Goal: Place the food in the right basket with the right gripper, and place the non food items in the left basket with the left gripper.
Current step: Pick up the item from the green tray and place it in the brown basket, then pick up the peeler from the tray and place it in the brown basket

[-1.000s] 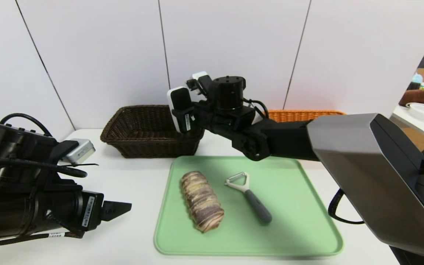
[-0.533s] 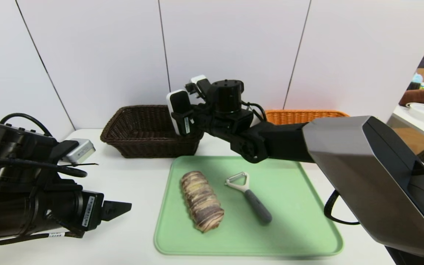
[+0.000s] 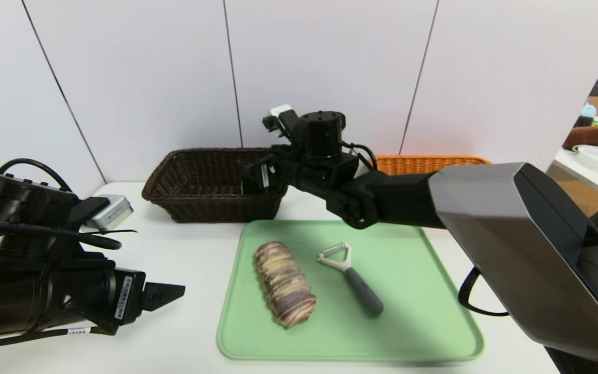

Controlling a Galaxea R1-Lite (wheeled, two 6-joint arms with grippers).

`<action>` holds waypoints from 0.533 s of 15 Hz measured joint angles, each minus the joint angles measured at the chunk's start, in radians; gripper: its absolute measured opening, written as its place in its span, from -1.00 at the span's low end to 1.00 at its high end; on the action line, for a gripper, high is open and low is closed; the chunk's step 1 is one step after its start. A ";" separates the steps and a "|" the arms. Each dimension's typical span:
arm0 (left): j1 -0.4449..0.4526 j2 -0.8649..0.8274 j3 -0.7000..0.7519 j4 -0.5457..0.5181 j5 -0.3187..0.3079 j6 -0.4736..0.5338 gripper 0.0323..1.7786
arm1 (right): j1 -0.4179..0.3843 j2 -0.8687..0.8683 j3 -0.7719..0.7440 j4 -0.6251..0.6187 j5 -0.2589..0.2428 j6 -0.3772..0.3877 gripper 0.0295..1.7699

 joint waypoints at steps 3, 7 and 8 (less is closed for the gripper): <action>0.000 -0.004 -0.002 0.000 0.000 0.000 0.90 | 0.000 -0.024 -0.001 0.004 0.020 0.001 0.74; 0.000 -0.009 -0.007 -0.029 0.001 0.000 0.90 | -0.023 -0.074 0.000 0.049 0.013 0.000 0.82; 0.000 -0.009 -0.007 -0.038 0.001 0.000 0.90 | -0.037 -0.094 0.000 0.081 0.011 0.002 0.83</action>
